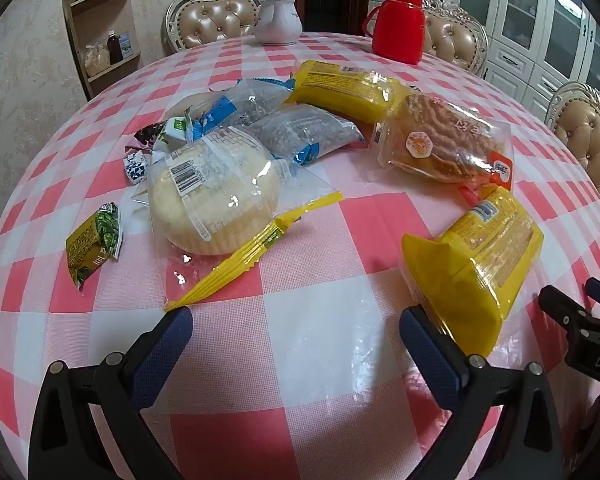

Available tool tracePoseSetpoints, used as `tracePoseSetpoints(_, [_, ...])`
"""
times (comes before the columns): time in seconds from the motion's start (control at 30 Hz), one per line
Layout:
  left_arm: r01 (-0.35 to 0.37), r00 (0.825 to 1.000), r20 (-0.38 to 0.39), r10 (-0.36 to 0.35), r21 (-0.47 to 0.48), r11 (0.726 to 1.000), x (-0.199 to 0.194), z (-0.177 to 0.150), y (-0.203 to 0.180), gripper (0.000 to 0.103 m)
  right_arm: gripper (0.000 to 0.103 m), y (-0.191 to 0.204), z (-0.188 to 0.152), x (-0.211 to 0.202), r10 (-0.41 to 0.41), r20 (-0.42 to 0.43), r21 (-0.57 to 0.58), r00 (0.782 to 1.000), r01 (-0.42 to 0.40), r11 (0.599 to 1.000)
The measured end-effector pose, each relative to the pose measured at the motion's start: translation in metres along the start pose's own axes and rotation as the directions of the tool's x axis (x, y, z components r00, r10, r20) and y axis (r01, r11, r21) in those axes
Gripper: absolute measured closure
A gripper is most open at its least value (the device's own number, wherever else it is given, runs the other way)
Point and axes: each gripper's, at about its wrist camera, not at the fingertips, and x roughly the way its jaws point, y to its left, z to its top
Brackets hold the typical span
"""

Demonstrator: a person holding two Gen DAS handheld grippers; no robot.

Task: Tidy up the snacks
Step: 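Grasp the yellow bread pack with the right tool while the left grasps the wrapped round bun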

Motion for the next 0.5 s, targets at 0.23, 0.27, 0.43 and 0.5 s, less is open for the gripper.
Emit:
tracePoseSetpoints(0.23, [0.005,1.000,0.004,-0.005,-0.002,1.000,0.000,0.000,0.001,0.000,0.000,0.003,-0.003,-0.004,-0.003,-0.024,0.003,1.000,0.003,1.000])
tracePoseSetpoints(0.27, [0.006,1.000,0.004,-0.006,0.000,1.000,0.000,0.000,0.001,0.000,0.000,0.006,-0.002,-0.002,0.000,-0.028,0.001,1.000,0.000,1.000])
tracePoseSetpoints(0.43, [0.019,1.000,-0.005,-0.019,0.022,1.000,-0.004,-0.002,-0.001,0.000,0.000,0.013,0.002,-0.002,0.013,-0.066,0.007,0.998,-0.012,1.000])
tracePoseSetpoints(0.5, [0.032,0.999,-0.009,-0.031,0.037,0.999,-0.004,-0.003,0.000,0.000,0.000,0.013,0.000,-0.008,0.049,-0.065,0.061,0.997,-0.045,0.997])
